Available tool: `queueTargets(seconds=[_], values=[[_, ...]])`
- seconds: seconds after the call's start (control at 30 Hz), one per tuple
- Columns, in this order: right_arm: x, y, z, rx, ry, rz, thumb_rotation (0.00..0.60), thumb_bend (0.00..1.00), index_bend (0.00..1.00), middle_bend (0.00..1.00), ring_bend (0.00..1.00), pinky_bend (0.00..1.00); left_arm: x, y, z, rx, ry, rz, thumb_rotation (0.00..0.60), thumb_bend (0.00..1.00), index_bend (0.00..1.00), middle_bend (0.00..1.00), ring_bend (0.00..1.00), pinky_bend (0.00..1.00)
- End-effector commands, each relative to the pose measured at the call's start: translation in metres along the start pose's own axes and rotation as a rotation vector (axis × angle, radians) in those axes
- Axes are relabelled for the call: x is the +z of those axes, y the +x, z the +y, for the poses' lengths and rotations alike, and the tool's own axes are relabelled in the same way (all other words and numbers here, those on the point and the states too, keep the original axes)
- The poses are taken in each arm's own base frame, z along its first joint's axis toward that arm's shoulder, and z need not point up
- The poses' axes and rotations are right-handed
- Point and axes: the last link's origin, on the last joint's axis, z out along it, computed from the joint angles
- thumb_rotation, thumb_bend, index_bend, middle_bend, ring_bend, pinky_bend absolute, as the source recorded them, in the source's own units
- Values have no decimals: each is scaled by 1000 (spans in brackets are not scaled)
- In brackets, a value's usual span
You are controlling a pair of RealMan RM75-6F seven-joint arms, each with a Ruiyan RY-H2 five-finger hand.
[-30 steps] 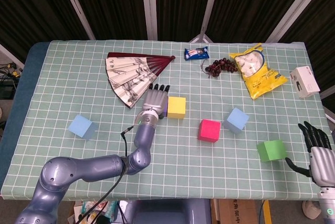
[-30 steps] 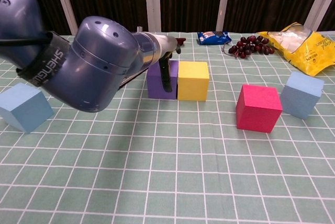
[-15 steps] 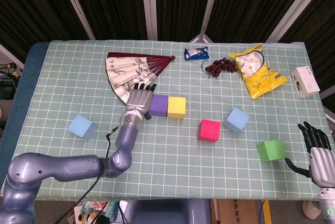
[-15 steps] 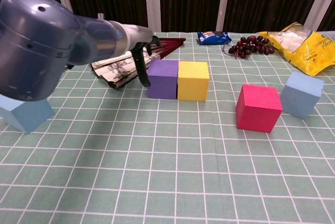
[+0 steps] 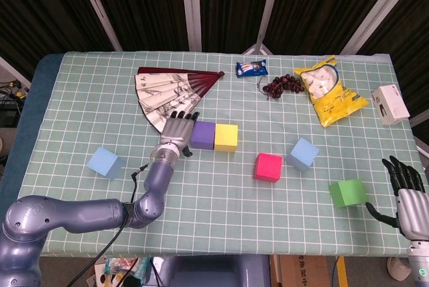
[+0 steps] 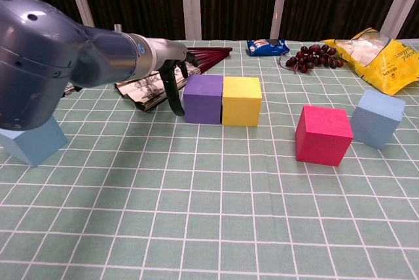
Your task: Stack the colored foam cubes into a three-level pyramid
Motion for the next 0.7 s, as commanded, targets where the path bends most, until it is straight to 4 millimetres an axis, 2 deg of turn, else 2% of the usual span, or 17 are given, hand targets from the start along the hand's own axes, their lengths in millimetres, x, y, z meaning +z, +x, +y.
queueTargets(seconds=[0.03,0.7], values=[[0,0,0,1,0,0,600,244,0,0,0,0,0,0,3,-3,-9,3,600,167,0,136,63,61],[0,0,0,3,0,-3,600,244,0,0,0,0,2,-5,11,-8,-35,-4,600,166,0,181,63,61]])
